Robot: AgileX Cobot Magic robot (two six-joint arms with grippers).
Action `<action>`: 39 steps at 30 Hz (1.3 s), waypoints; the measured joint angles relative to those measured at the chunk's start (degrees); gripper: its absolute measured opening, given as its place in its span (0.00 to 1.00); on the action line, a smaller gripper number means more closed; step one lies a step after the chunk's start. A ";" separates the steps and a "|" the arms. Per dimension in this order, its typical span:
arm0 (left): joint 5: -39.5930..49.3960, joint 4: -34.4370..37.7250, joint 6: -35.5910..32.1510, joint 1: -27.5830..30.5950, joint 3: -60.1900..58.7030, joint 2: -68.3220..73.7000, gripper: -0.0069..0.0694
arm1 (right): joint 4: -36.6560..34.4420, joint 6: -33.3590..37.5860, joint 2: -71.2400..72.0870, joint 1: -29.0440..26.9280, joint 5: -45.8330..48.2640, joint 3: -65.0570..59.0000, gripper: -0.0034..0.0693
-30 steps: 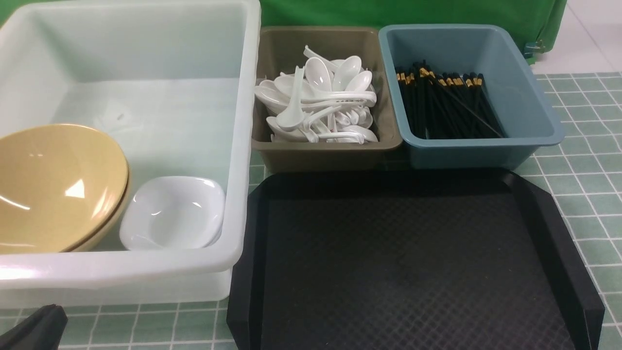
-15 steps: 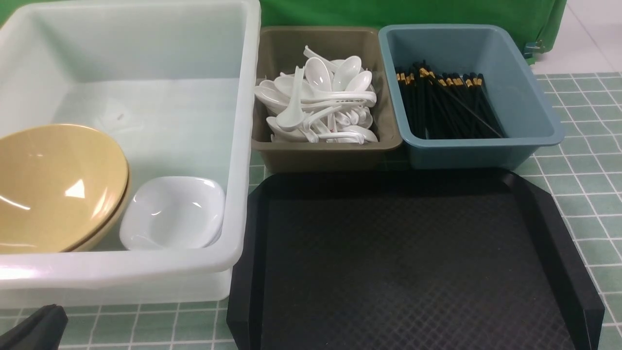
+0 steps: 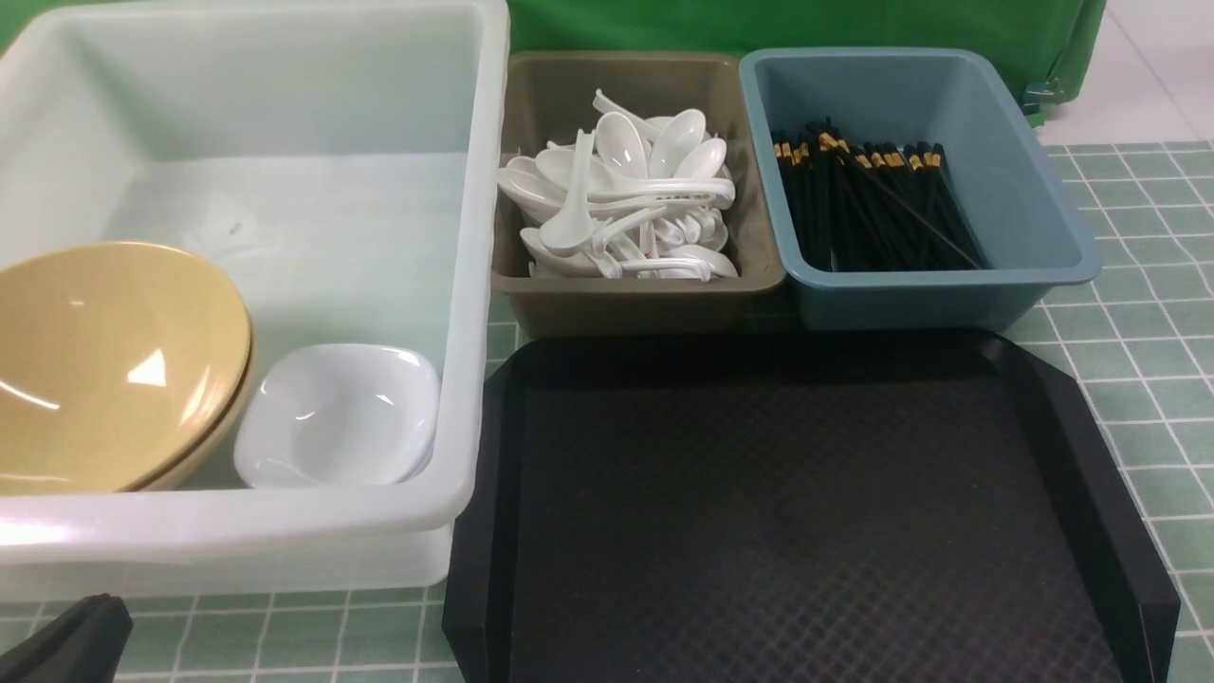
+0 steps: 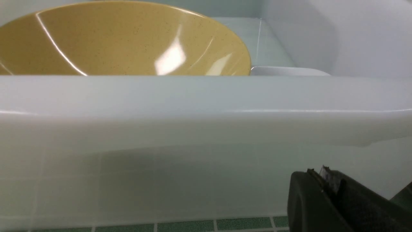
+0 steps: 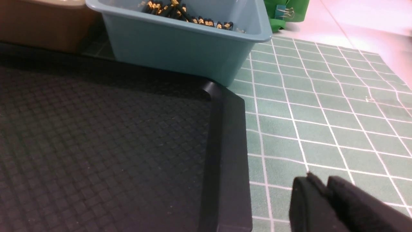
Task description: On blue table put chopsticks spoon bowls plates into blue grey white boxes.
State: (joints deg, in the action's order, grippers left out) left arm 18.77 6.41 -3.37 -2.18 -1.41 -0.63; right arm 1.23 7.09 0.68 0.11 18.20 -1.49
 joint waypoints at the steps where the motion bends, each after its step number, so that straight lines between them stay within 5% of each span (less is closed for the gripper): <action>1: 0.00 0.00 0.00 0.00 0.00 0.00 0.09 | 0.00 0.00 0.00 0.00 0.00 0.00 0.20; 39: 0.00 0.00 0.00 0.00 0.00 0.00 0.09 | 0.00 0.00 0.00 0.00 0.00 0.00 0.24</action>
State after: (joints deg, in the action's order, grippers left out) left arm 18.77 6.41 -3.37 -2.18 -1.41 -0.63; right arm 1.23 7.09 0.68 0.11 18.20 -1.49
